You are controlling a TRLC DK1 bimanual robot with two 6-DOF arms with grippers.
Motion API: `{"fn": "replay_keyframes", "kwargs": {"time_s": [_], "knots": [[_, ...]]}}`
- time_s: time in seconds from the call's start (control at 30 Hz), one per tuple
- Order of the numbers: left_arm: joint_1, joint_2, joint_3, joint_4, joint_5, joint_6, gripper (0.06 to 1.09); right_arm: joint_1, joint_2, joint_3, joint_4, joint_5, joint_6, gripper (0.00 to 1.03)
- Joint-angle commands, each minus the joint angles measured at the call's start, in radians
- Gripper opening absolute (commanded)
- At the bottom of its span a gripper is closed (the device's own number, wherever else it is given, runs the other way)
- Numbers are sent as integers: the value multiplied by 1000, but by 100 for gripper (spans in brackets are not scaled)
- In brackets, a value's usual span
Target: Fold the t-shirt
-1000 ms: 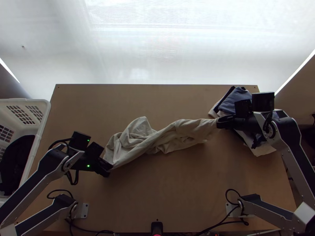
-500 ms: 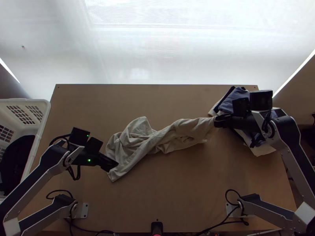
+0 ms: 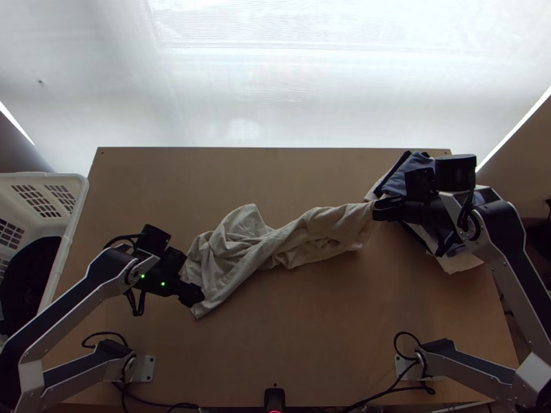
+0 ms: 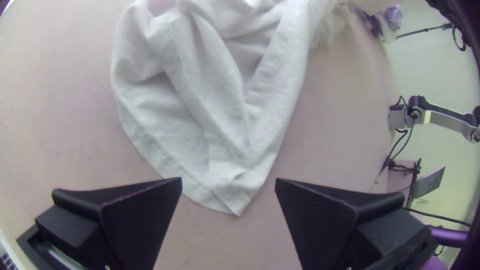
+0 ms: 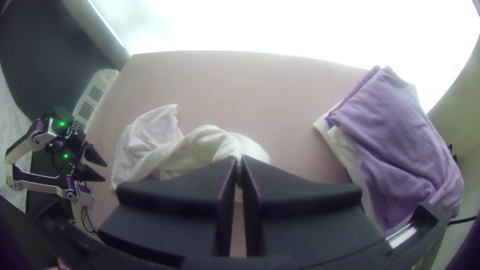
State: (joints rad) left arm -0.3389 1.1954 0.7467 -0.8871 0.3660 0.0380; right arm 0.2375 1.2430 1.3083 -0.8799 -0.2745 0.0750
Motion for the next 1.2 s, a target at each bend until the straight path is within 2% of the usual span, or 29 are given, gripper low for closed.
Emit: {"fn": "replay_keyframes", "kwargs": {"time_s": [0.0,0.2,0.47,0.5,0.53,0.57,0.63,0.67,0.77,0.97,1.17], "knots": [[-55,46,-1,63,-6,-27,94,6,4,3,7,0,3,3],[-83,110,-4,131,-2,-61,94,8,-1,0,10,0,6,3],[-83,130,-53,154,-13,-39,93,8,-13,-3,12,0,3,3],[-81,128,-56,154,-13,-43,87,8,-16,-7,10,0,3,3],[-80,127,-58,163,-13,-53,76,8,-17,-11,10,0,3,3],[-74,122,-60,186,-21,-78,60,8,-19,-14,12,0,3,3],[-57,101,-73,257,-52,-119,23,8,-22,-14,12,0,3,3],[-46,81,-87,312,-64,-136,9,8,-24,-12,12,0,3,3],[-9,66,-99,369,-64,-133,9,5,-27,-7,12,0,2,3],[121,16,-46,386,-59,-170,9,0,-39,-1,12,0,2,3],[328,-106,186,289,-25,-299,9,-10,-54,69,12,0,5,3]]}}
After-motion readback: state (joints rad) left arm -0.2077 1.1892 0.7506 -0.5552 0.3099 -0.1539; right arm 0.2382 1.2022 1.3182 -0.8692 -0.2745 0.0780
